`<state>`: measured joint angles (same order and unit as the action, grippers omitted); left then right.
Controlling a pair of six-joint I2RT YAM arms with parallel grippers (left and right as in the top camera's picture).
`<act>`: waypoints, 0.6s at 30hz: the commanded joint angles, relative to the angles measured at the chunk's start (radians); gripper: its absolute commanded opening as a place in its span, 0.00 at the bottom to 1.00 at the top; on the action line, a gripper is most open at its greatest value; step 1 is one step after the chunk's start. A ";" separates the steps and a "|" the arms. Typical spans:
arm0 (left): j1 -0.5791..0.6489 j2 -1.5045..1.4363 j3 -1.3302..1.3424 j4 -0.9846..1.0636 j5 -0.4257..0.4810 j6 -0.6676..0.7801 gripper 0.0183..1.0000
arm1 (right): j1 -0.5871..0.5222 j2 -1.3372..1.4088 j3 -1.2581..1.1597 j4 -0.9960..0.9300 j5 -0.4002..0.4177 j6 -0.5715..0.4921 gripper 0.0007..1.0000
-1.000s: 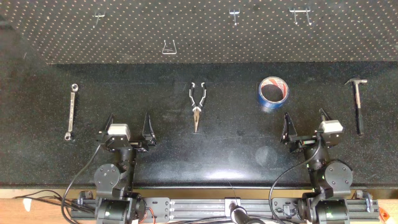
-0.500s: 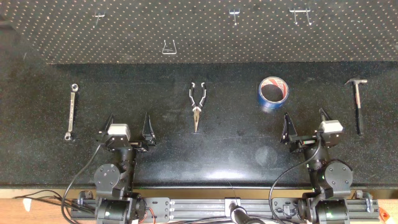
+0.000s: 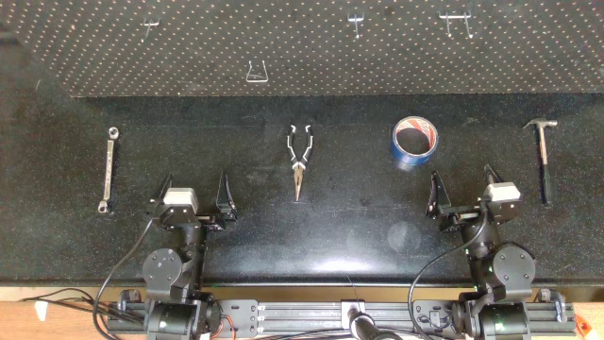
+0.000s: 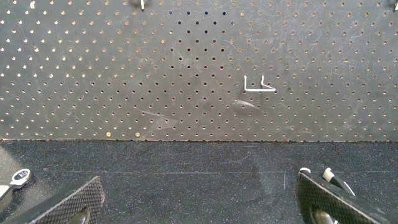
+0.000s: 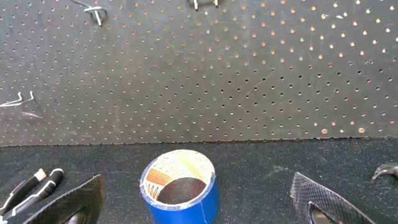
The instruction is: Place Tools Onto Pegboard
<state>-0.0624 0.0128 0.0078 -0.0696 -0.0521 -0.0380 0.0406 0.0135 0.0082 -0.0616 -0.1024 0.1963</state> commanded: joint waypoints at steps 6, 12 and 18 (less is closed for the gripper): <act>-0.003 -0.010 -0.002 -0.003 -0.023 0.013 1.00 | -0.003 -0.010 -0.004 -0.005 0.017 -0.018 0.97; -0.003 -0.010 -0.002 -0.003 -0.012 0.013 0.99 | -0.003 -0.010 -0.004 -0.005 0.017 -0.018 0.97; -0.003 0.089 0.034 -0.006 -0.028 0.013 1.00 | -0.003 -0.010 -0.004 -0.005 0.017 -0.018 0.97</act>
<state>-0.0628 0.0257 0.0078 -0.0689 -0.0521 -0.0380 0.0406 0.0135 0.0082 -0.0616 -0.1024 0.1963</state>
